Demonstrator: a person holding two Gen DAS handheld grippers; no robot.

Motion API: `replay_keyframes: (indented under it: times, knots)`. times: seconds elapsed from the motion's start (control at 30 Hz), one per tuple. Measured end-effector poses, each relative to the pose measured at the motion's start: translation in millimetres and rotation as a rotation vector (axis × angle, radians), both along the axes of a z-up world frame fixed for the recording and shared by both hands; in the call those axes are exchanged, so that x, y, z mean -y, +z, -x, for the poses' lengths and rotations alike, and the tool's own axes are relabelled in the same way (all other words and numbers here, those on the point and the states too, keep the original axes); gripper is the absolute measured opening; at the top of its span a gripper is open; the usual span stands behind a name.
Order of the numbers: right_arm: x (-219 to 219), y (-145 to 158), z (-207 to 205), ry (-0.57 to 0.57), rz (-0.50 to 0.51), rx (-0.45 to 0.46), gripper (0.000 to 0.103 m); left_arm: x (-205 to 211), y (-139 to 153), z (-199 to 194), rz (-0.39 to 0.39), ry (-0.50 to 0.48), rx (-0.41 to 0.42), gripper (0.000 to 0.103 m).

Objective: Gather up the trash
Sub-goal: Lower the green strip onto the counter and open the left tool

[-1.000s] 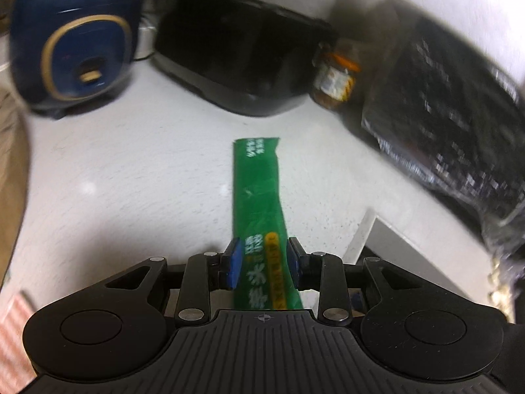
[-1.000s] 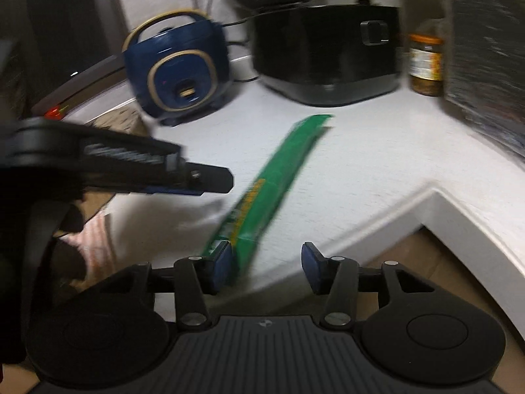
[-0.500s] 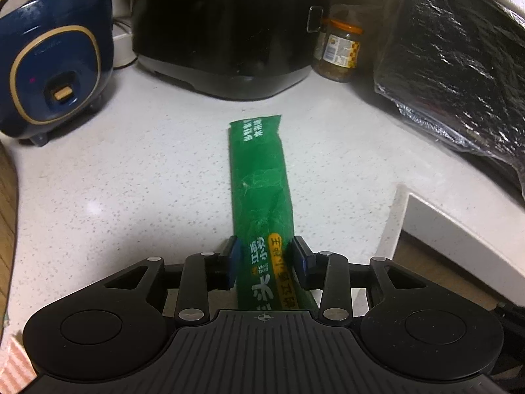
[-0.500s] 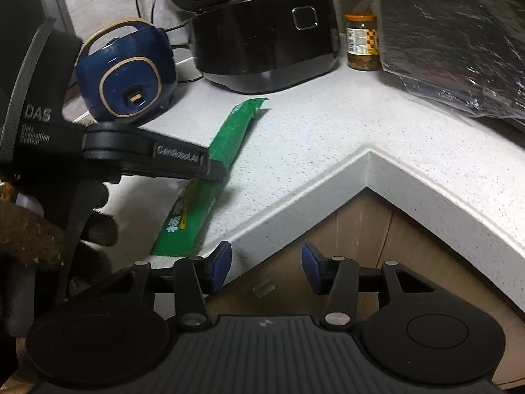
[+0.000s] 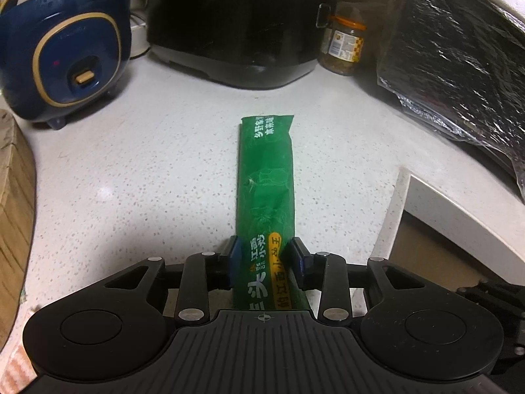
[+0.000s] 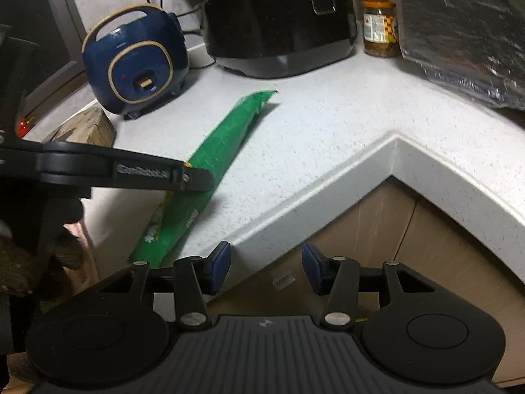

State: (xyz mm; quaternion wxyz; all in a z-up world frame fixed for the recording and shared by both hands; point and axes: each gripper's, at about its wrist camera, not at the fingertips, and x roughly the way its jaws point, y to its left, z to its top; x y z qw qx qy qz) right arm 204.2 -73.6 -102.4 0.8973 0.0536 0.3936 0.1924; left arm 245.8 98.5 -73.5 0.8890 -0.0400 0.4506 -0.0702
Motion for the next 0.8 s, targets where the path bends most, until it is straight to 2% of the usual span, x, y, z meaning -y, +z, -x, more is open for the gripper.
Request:
replay_keyframes:
  times: [0.1, 0.2, 0.4, 0.53, 0.8]
  knots:
    - [1, 7, 1, -0.006, 0.003, 0.047, 0.048, -5, 0, 0, 0.064, 0.021, -0.023, 0.038]
    - [7, 15, -5, -0.054, -0.007, 0.087, 0.048, -21, 3, 5, 0.206, 0.044, -0.047, 0.035]
    - [15, 31, -39, -0.115, -0.068, 0.087, 0.05, -58, 25, 21, 0.388, 0.117, 0.036, 0.035]
    - [5, 37, -59, -0.105, -0.108, 0.069, 0.054, -73, 32, 25, 0.386, 0.195, 0.065, 0.035]
    - [-31, 26, -89, -0.059, -0.037, 0.019, 0.054, -87, 30, 32, 0.374, 0.256, 0.035, 0.035]
